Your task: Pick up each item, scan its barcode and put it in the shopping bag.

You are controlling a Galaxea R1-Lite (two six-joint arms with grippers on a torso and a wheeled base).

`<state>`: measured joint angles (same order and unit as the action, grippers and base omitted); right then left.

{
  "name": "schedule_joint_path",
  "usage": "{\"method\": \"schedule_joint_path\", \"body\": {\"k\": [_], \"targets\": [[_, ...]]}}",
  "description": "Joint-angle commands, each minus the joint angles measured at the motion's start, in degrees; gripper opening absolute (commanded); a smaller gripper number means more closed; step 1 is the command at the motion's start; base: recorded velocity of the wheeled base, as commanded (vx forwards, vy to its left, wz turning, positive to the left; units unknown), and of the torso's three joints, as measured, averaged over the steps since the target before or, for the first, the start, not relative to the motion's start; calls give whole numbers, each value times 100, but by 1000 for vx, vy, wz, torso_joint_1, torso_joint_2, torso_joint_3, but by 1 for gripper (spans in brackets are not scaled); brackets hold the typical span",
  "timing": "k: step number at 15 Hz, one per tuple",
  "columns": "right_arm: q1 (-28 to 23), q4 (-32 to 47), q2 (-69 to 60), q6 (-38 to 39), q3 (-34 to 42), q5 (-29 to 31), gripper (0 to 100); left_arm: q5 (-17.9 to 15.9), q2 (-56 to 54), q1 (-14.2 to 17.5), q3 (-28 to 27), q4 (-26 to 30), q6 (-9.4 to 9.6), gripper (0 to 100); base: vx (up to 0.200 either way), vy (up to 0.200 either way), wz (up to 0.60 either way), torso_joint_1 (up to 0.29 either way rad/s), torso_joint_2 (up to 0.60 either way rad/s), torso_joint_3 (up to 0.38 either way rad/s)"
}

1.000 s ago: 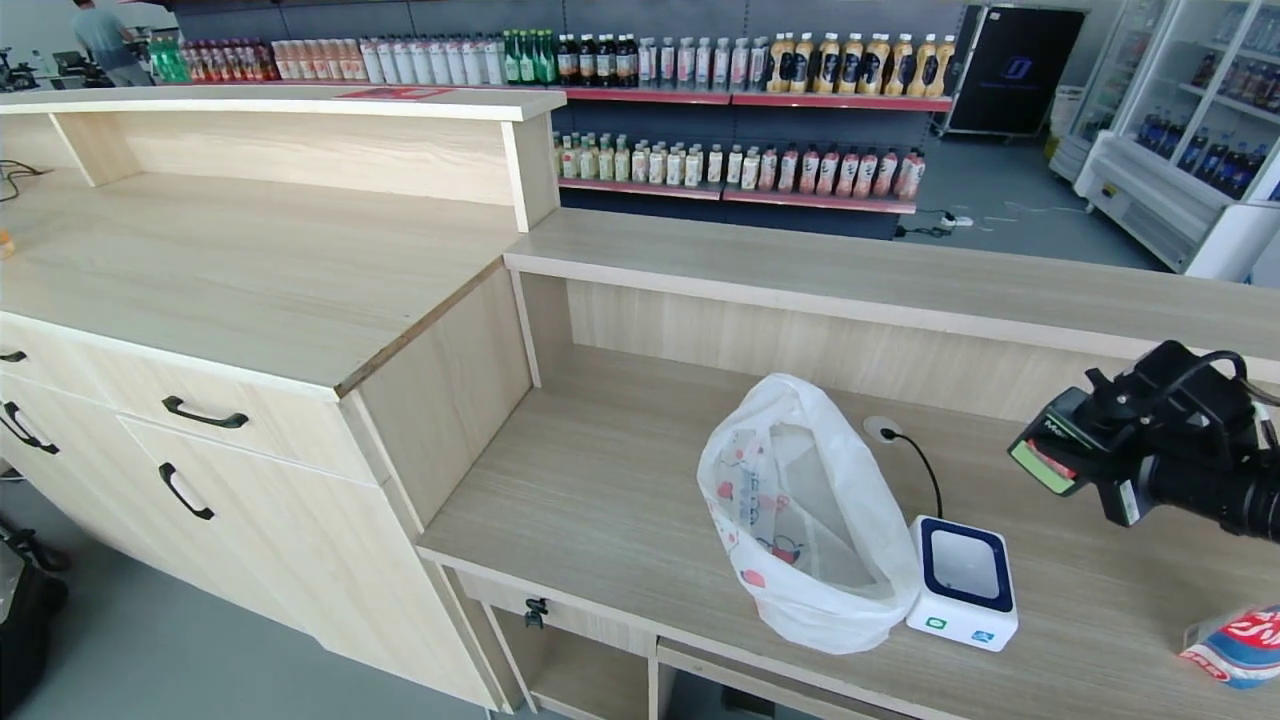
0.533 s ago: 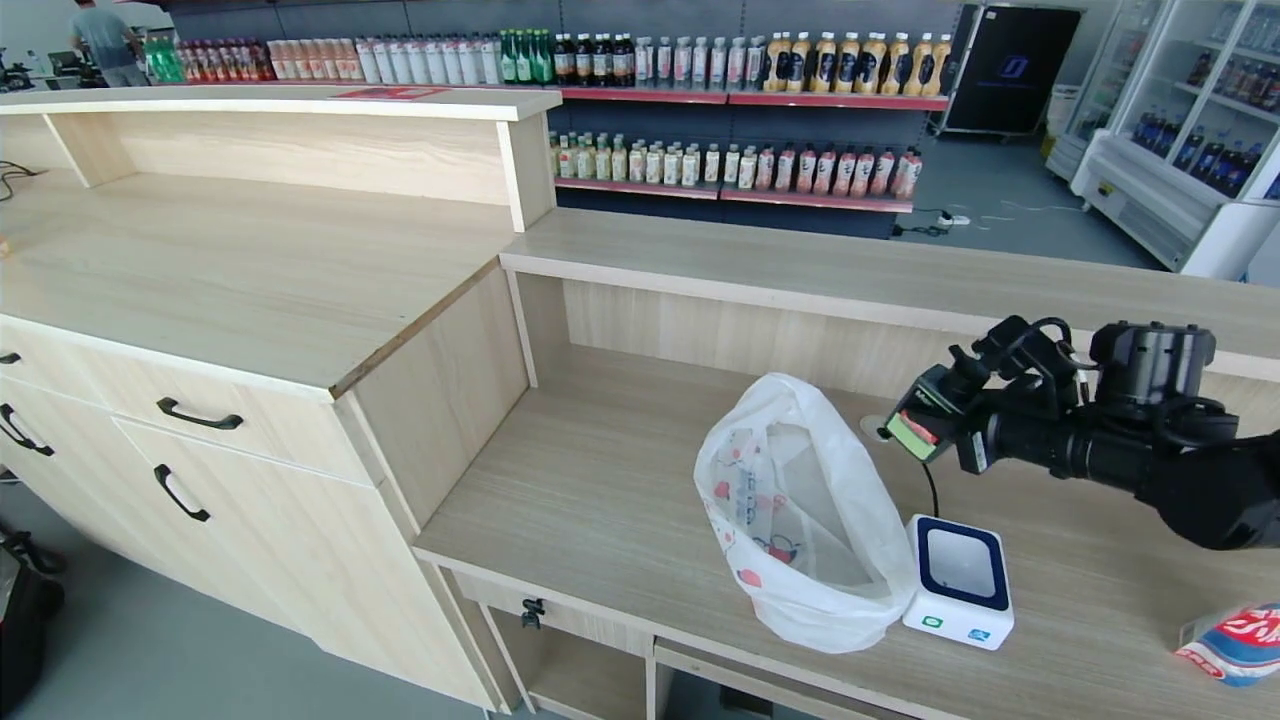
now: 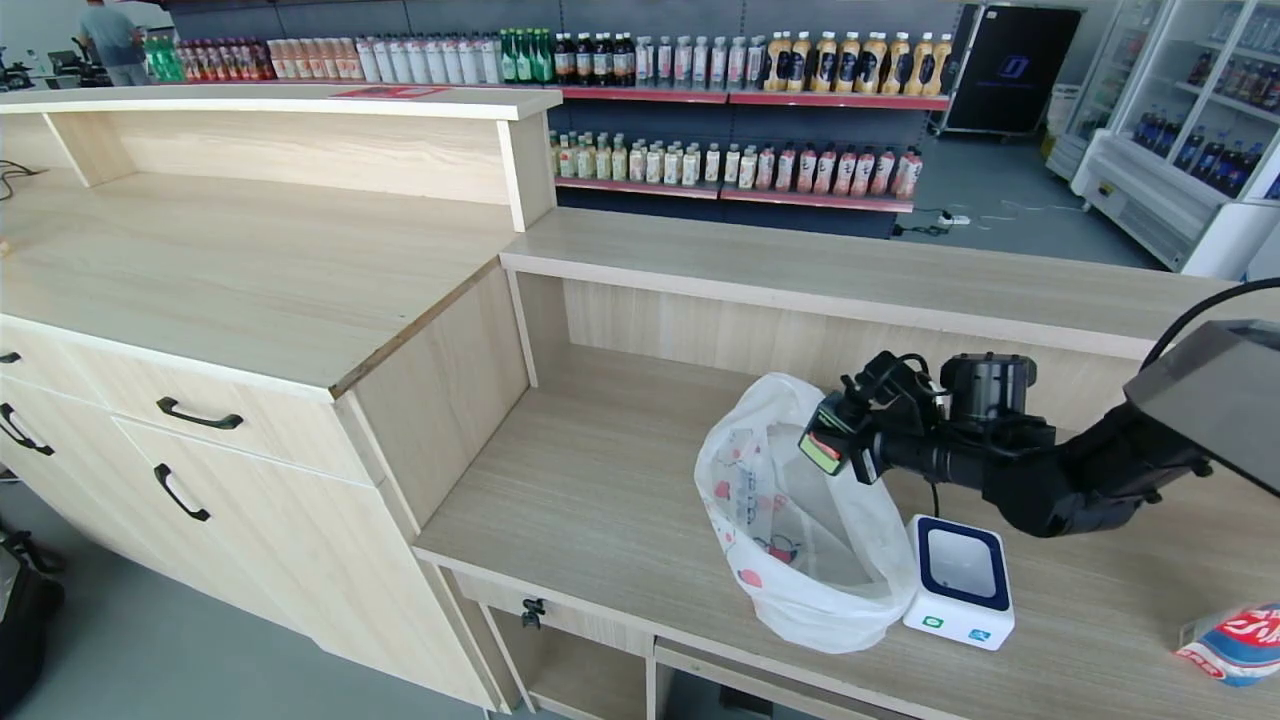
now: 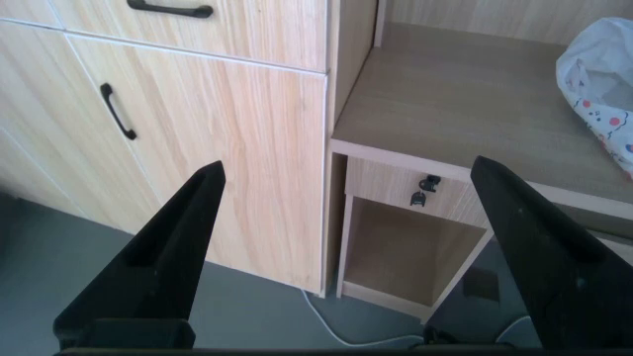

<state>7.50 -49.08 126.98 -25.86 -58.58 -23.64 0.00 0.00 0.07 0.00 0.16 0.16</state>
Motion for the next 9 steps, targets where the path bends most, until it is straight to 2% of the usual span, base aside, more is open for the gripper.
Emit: {"method": "schedule_joint_path", "body": {"k": [1,9], "targets": [[6,-40,468,-16,-172,-1,0,0,9,1,0,2,2,100,0,0,0,0,0,0],[129,-207,1013,28,-585,-1,0,0,9,1,0,2,2,100,0,0,0,0,0,0]]}}
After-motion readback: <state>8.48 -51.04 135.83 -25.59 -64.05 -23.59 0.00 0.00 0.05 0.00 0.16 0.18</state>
